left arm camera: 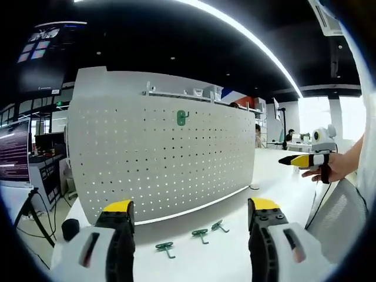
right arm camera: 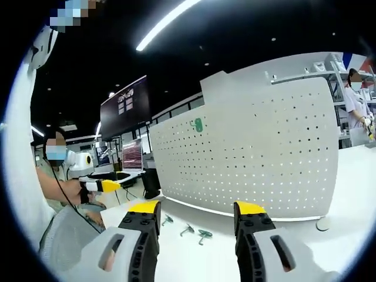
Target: Insert the hook assembly into the mounting plate slot until the hook locks in place.
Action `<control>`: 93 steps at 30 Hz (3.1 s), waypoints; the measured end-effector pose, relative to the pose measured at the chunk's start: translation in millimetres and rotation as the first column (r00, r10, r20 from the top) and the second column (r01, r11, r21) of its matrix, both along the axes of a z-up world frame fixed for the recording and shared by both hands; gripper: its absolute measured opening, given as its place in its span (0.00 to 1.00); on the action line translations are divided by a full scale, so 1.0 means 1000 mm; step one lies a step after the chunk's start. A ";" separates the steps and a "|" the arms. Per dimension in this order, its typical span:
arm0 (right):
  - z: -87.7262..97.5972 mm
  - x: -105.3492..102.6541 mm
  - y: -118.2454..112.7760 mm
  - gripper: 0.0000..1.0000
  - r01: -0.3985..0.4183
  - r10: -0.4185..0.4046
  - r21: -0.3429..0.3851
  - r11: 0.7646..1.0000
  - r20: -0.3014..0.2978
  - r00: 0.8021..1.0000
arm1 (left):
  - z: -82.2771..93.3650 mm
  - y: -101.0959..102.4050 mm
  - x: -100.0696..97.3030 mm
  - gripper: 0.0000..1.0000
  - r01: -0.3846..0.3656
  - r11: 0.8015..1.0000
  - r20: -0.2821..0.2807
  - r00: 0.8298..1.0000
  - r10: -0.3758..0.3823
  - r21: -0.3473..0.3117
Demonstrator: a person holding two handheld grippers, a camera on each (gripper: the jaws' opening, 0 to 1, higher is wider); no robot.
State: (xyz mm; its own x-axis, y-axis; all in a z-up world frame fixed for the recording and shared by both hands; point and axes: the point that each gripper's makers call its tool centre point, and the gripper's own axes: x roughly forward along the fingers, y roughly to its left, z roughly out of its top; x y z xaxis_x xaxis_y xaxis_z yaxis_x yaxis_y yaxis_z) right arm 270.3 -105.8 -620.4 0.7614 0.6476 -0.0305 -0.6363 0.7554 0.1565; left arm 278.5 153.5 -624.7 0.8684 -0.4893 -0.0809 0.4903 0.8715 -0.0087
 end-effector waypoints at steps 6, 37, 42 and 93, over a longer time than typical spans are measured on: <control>0.000 0.000 0.001 0.48 0.000 0.000 0.000 1.000 0.000 1.000 | 0.001 0.001 0.001 0.81 -0.001 1.000 0.001 1.000 0.001 0.002; -0.014 -0.005 0.000 0.50 -0.022 0.018 -0.089 0.996 -0.046 0.999 | -0.026 0.014 0.026 0.72 0.248 0.932 -0.143 0.966 -0.217 0.263; -0.026 -0.009 0.000 0.51 -0.042 0.031 -0.112 0.993 -0.098 0.995 | -0.035 0.014 0.028 0.72 0.284 0.914 -0.175 0.955 -0.241 0.290; -0.055 -0.019 0.000 0.48 -0.069 0.037 -0.157 0.985 -0.200 0.979 | -0.126 0.025 0.059 0.64 0.637 0.562 -0.496 0.768 -0.404 0.528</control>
State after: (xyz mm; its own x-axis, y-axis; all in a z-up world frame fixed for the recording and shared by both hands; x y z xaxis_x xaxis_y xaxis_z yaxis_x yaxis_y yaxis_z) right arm 251.4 -105.4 -675.6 0.6948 0.6612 -0.2830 -0.6455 0.7468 0.1600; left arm 337.6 178.4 -750.3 0.3504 -0.5675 -0.7451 0.9311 0.2974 0.2113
